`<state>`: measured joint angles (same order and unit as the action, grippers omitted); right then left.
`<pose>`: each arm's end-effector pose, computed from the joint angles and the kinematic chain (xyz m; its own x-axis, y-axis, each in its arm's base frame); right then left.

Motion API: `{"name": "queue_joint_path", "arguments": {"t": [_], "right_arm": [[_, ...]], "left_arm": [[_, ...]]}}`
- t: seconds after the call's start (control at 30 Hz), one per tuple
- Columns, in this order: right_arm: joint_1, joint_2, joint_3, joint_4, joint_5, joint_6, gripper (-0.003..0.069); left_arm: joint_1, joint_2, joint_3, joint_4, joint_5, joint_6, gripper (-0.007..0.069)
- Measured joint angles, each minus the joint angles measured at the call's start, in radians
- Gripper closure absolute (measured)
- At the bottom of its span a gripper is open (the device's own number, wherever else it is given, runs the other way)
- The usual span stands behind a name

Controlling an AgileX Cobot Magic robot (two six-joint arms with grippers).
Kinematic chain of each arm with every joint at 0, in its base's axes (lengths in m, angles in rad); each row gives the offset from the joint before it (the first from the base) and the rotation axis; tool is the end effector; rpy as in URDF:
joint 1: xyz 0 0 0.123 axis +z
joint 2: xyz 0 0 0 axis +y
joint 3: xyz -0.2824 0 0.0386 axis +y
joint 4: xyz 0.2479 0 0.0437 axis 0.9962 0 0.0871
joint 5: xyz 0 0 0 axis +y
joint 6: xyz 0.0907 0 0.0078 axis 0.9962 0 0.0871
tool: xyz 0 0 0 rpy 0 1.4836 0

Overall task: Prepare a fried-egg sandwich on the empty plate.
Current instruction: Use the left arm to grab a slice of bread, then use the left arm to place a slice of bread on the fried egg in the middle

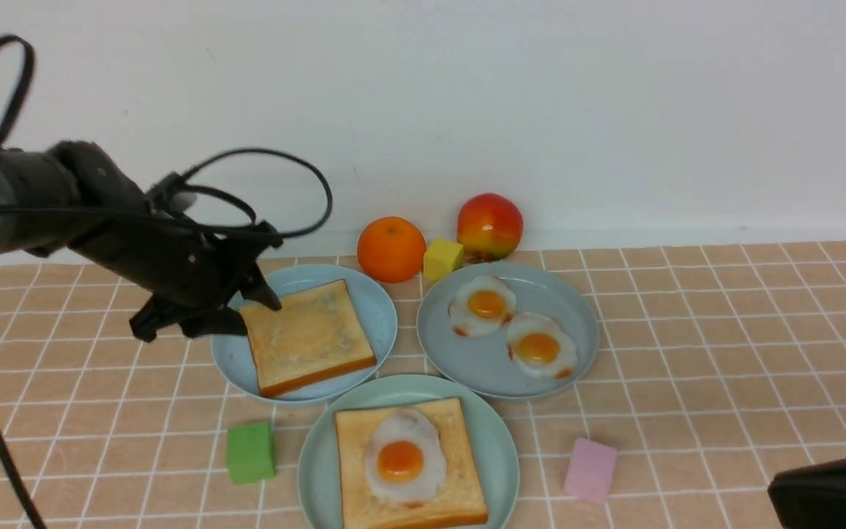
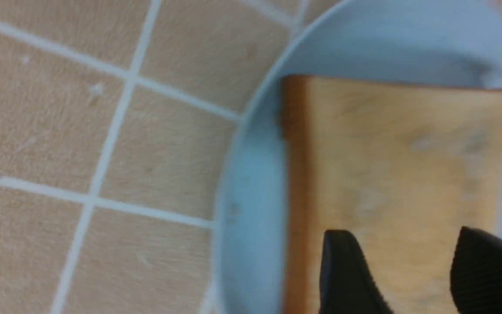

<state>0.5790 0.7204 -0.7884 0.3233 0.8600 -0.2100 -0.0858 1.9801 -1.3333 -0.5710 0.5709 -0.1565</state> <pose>0.0937 0.0875 0.3432 -0.5288 -0.3397 -0.7778 -0.6852 0.7116 0.1552 0.4110 -0.0621 0.1764 -0.8257 -0.5115 -0.2379 -0.3467 0.7928 -0.5012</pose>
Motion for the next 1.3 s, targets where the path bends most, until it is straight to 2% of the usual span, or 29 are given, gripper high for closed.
{"name": "queue_joint_path", "arguments": {"t": [0.2,0.33,0.4,0.43,0.47,0.5,0.57,0.63,0.8,0.93,1.03,1.2,1.3], "right_arm": [[0.000,0.000,0.000,0.004,-0.007,0.000,0.0671],[0.000,0.000,0.000,0.011,-0.009,0.000,0.0670],[0.000,0.000,0.000,0.017,-0.009,0.000,0.0668],[0.000,0.000,0.000,0.020,-0.009,0.000,0.0668],[0.000,0.000,0.000,0.027,-0.009,0.001,0.0667],[0.000,0.000,0.000,0.027,-0.009,0.001,0.0666],[0.000,0.000,0.000,0.037,-0.009,0.001,0.0664],[0.000,0.000,0.000,0.040,-0.009,0.001,0.0662],[0.000,0.000,0.000,0.045,-0.009,0.001,0.0659],[0.000,-0.001,0.000,0.048,-0.011,0.002,0.0657],[0.000,-0.001,0.000,0.048,-0.013,0.002,0.0655],[0.000,-0.001,0.000,0.048,-0.015,0.002,0.0652],[0.000,-0.001,0.000,0.048,-0.016,0.002,0.0648]], "left_arm": [[0.000,0.073,-0.009,-0.019,0.010,0.011,0.0274],[0.001,0.081,-0.014,-0.034,0.013,0.025,0.0310],[0.001,0.082,-0.014,-0.037,0.021,0.037,0.0384],[0.001,0.082,-0.014,-0.037,0.022,0.037,0.0398],[0.002,0.080,-0.014,-0.037,0.029,0.039,0.0464],[0.002,0.079,-0.014,-0.037,0.029,0.039,0.0472],[0.002,0.054,-0.011,-0.030,0.055,0.039,0.0570],[0.003,0.023,-0.006,-0.027,0.067,0.039,0.0609],[0.001,-0.152,-0.003,-0.024,0.111,0.077,0.0615],[-0.026,-0.275,-0.003,-0.022,0.175,0.150,0.0615],[-0.090,-0.339,0.020,-0.022,0.209,0.221,0.0615],[-0.193,-0.354,0.103,-0.039,0.202,0.246,0.0615],[-0.271,-0.341,0.215,-0.076,0.112,0.248,0.0615]]}}
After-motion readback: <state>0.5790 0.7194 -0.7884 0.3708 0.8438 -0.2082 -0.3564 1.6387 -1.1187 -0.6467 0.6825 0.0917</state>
